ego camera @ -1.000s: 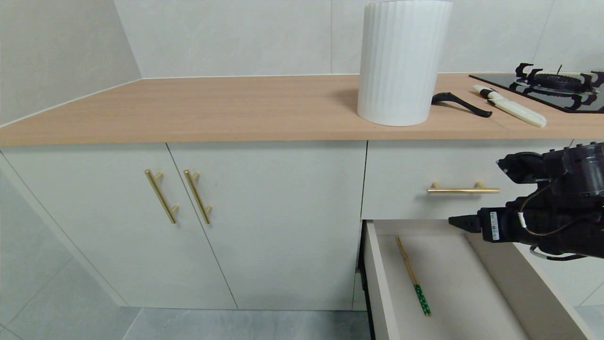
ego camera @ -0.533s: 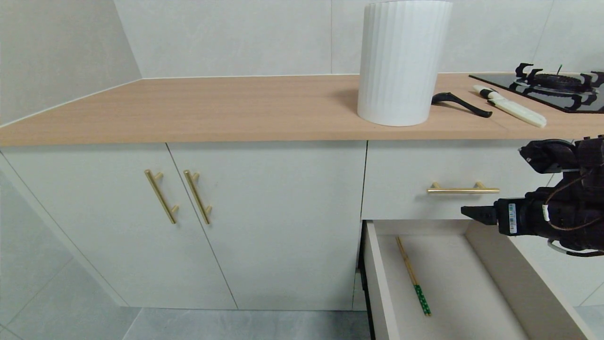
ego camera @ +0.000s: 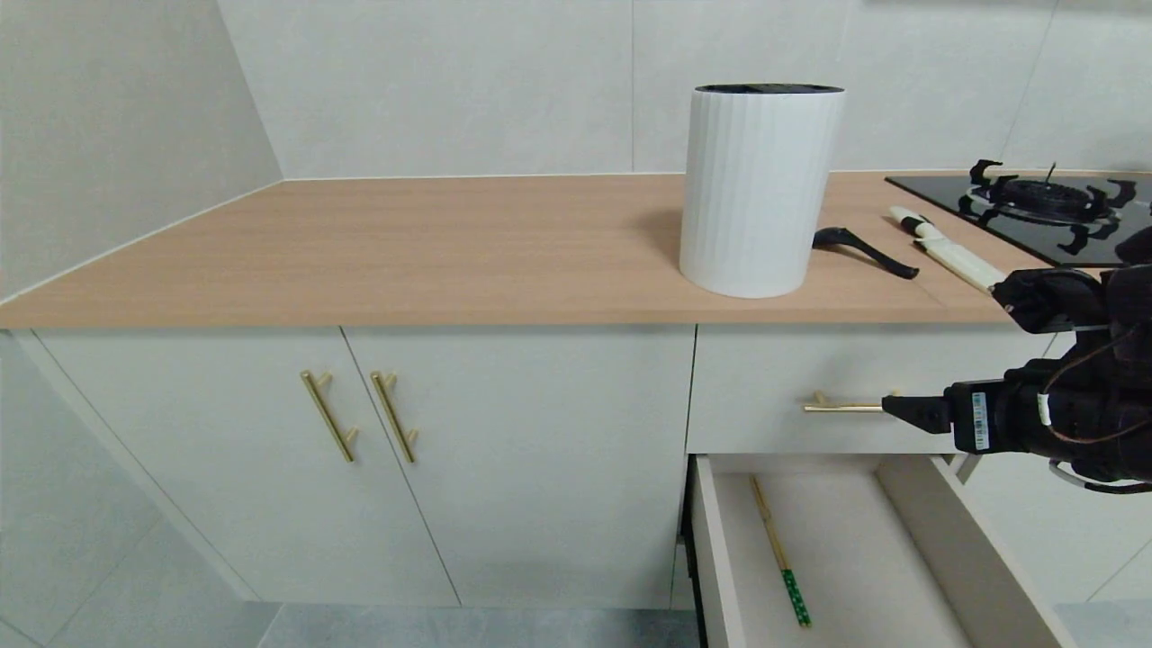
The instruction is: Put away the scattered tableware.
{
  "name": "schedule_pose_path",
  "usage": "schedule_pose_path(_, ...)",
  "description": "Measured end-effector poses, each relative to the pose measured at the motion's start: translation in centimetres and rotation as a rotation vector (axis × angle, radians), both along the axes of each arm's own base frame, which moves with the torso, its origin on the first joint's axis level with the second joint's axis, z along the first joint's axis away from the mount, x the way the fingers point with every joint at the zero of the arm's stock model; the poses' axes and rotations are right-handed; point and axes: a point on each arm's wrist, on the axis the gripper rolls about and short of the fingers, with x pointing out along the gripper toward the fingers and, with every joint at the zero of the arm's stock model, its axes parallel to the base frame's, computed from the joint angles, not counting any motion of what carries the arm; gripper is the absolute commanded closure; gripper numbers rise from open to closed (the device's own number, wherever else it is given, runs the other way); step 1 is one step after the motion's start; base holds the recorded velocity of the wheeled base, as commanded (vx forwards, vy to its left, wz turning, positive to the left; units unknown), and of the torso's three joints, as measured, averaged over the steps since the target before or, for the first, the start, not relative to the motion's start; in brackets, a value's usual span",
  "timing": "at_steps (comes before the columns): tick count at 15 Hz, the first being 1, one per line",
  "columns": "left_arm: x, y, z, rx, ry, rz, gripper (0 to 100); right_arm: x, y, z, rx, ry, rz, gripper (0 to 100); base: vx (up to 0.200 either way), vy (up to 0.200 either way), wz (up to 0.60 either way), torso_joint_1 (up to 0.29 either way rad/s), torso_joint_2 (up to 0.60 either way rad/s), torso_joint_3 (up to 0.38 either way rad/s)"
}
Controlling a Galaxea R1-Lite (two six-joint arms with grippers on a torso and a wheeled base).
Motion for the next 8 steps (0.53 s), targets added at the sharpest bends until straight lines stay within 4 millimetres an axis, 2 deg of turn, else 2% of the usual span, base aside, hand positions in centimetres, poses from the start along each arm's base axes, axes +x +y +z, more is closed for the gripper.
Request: schedule_pose_path(8,0.0,0.0,0.0,0.0,0.0,0.0,0,0.03,0.01,-0.04,-0.003,0.001,-0.005,0,0.0,0.0,0.0,0.181,-0.47,-0.295)
